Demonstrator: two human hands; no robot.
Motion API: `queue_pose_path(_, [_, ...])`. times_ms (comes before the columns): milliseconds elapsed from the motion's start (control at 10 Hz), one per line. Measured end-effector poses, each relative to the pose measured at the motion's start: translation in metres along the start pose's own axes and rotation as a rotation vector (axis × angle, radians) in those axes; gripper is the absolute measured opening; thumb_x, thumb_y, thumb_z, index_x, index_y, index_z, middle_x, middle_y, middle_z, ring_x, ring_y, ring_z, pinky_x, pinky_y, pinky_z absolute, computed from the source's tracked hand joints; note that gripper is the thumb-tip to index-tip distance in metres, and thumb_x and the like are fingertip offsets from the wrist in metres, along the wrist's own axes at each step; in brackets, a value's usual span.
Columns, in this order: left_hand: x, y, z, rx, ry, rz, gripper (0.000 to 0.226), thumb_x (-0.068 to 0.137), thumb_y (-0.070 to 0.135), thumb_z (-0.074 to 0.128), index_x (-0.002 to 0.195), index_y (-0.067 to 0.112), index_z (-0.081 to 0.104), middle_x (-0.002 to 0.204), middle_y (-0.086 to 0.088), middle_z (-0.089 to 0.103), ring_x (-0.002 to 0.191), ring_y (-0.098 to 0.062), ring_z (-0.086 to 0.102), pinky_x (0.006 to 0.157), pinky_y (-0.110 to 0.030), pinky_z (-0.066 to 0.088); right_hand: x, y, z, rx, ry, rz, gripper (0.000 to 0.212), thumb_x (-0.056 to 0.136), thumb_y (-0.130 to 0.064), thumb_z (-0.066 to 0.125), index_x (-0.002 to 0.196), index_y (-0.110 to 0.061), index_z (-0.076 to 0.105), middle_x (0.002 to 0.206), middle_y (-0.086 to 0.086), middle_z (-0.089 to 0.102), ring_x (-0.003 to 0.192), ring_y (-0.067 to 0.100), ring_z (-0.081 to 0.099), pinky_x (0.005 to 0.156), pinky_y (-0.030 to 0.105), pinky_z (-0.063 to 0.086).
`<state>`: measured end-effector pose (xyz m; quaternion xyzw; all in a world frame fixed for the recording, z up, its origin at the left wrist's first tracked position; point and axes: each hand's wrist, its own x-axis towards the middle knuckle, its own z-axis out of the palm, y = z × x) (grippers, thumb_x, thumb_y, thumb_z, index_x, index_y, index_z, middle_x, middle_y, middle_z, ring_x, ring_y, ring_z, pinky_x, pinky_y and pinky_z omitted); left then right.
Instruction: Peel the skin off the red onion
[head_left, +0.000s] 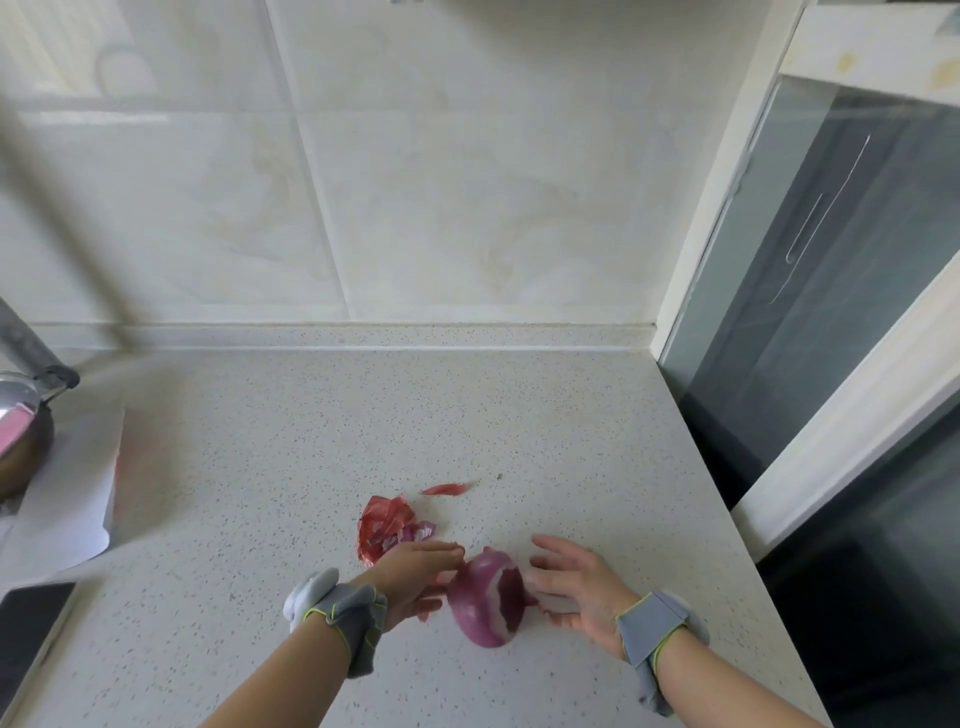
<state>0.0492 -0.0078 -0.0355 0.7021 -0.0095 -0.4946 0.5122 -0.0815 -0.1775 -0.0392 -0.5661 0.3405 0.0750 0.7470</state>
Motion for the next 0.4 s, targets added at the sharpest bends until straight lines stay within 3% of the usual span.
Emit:
queue_pose_path(100, [-0.005, 0.0, 0.002, 0.067, 0.031, -0.008, 0.027, 0.09, 0.018, 0.053, 0.114, 0.011, 0.062, 0.11, -0.007, 0.065, 0.101, -0.022, 0.058, 0.093, -0.035, 0.044, -0.008, -0.01, -0.005, -0.016, 0.021, -0.008, 0.046, 0.079, -0.01, 0.069, 0.121, -0.024, 0.054, 0.123, 0.004, 0.055, 0.112, 0.024, 0.053, 0.083, 0.038, 0.046])
queue_pose_path(300, [-0.019, 0.003, 0.011, 0.177, 0.071, 0.012, 0.027, 0.089, 0.019, 0.053, 0.116, 0.015, 0.06, 0.117, -0.003, 0.062, 0.109, -0.017, 0.055, 0.074, -0.024, 0.045, -0.02, -0.024, 0.007, -0.017, -0.028, 0.032, 0.041, 0.08, -0.012, 0.068, 0.117, -0.024, 0.055, 0.117, 0.001, 0.056, 0.109, 0.025, 0.053, 0.08, 0.038, 0.047])
queue_pose_path(400, [-0.018, 0.005, 0.014, 0.231, 0.093, 0.023, 0.031, 0.089, 0.02, 0.053, 0.119, 0.015, 0.059, 0.122, -0.003, 0.06, 0.106, -0.015, 0.056, 0.071, -0.022, 0.048, -0.021, -0.027, 0.016, -0.016, -0.005, 0.055, 0.031, 0.083, -0.019, 0.066, 0.113, -0.023, 0.057, 0.109, 0.0, 0.058, 0.104, 0.025, 0.055, 0.078, 0.036, 0.046])
